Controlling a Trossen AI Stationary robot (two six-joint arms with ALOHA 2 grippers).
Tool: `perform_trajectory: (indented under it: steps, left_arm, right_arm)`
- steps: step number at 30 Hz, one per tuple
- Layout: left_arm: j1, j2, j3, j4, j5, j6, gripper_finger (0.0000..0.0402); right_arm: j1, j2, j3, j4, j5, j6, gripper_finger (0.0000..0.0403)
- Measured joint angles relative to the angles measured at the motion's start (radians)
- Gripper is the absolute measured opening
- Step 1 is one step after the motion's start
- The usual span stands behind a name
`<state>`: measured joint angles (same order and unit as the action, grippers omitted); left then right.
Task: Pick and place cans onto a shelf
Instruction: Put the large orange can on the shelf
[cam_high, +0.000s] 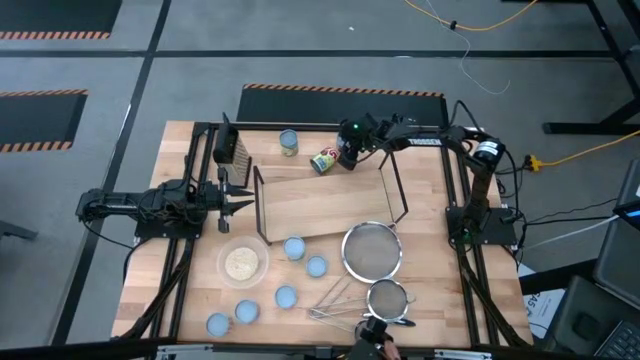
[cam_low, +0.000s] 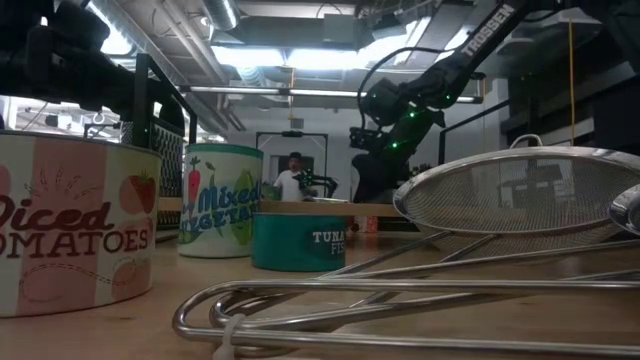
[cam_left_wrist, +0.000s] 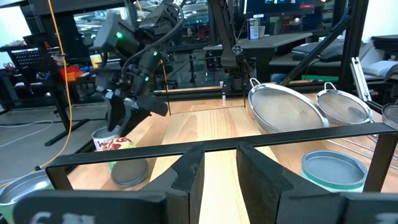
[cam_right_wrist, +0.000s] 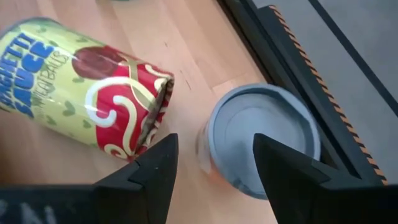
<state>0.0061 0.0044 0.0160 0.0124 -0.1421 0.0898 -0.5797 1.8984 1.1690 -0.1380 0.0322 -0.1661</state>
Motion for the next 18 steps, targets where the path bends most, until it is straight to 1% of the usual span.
perform_trajectory:
  steps: [2,5,18]
  left_arm:
    - [0.0,0.0,0.0,0.0,0.001,0.0,0.0086]
    - [0.0,0.0,0.0,0.0,0.001,0.0,0.0086]
    - [0.0,0.0,0.0,0.0,0.002,0.0,0.0086]
  right_arm:
    - [0.0,0.005,0.0,0.0,0.0,0.0,0.0212]
    - [0.0,0.008,0.0,-0.004,0.0,0.0,0.0199]
    - [-0.003,0.008,0.0,-0.003,0.002,0.001,0.0097]
